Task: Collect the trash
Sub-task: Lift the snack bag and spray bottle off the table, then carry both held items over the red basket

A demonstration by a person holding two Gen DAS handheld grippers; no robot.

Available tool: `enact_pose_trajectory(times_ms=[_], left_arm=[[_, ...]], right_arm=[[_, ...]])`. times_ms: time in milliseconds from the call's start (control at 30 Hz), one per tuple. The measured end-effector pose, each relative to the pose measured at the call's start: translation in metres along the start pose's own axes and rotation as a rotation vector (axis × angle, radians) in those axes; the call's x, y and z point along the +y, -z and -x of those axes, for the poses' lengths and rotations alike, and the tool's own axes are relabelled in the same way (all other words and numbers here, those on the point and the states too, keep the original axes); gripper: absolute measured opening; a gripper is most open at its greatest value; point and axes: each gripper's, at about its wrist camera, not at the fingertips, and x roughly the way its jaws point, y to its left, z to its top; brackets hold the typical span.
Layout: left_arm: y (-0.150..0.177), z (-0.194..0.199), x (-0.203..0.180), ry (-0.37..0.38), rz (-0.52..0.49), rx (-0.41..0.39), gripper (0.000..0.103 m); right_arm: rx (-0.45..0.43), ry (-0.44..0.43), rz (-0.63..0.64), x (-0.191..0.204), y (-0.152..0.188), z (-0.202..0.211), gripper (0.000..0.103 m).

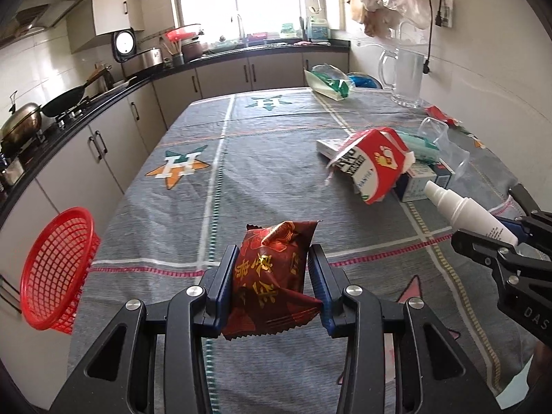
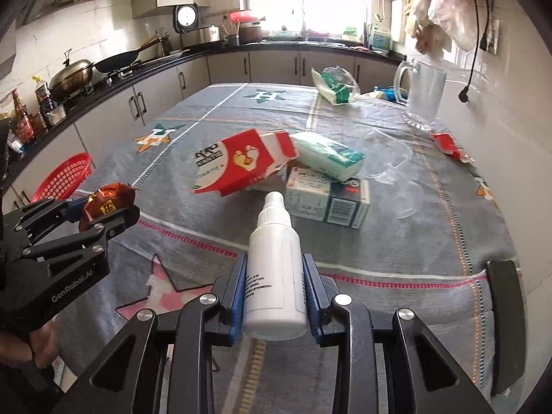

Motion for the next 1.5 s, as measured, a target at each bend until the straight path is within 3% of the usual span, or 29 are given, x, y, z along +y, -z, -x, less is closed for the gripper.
enact_pose_trajectory(times_ms=[1500], left_arm=[[0.024, 0.032, 0.084, -0.108, 0.156, -0.044, 0.039]], right_arm=[[-0.012, -0.074, 0.175, 0.085, -0.018, 0.006, 0.033]])
